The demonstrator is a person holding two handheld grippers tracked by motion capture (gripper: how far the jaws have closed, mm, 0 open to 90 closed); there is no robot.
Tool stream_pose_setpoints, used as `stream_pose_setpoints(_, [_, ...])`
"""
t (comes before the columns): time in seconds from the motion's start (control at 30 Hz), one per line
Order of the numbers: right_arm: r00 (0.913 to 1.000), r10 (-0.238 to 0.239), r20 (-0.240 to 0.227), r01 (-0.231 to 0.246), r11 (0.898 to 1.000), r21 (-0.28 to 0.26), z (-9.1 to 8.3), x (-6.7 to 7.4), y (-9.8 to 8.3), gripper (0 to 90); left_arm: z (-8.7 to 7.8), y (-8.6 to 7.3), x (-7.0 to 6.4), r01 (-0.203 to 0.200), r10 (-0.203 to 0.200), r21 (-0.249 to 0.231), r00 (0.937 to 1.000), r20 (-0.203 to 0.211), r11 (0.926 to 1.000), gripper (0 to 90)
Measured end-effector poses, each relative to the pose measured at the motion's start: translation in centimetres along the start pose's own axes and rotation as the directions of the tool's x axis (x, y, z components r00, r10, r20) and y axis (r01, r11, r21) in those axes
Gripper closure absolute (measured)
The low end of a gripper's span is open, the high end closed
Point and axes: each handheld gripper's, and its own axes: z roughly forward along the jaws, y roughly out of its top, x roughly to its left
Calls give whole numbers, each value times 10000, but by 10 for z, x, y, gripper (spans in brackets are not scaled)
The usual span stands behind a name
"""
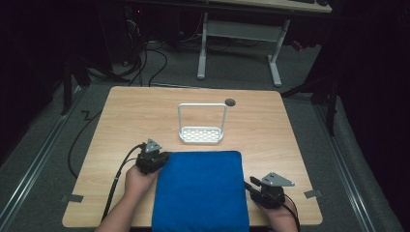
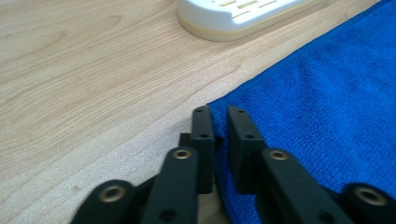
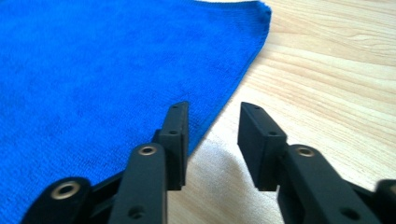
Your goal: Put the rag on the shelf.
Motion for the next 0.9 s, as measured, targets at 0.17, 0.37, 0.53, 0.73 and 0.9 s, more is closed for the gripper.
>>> stream_pose_setpoints(0.17, [9988, 475, 140, -470, 9983, -338, 2, -3, 11, 572, 0, 0, 0, 10, -10, 17, 10000, 55, 10000, 867])
stream_pose_setpoints(0.37, [9967, 779, 227, -770, 9964, -359, 22, -12, 35, 498, 0, 0, 1, 41, -41, 8, 9999, 125, 10000, 867])
stream_pose_setpoints(0.53, [9923, 1160, 445, -1160, 9932, -18, 45, -30, 56, 488, 0, 0, 2, 152, -152, 8, 9997, 207, 9999, 866])
stream_pose_setpoints(0.73, [9948, 845, 575, -883, 9938, 676, 72, -37, 68, 497, 0, 0, 3, 250, -250, 12, 9993, 286, 9997, 865])
stream_pose_setpoints(0.9, [9954, 834, 471, -879, 9908, 1028, 88, -37, 68, 551, 0, 0, 4, 322, -322, 21, 9989, 340, 9995, 865])
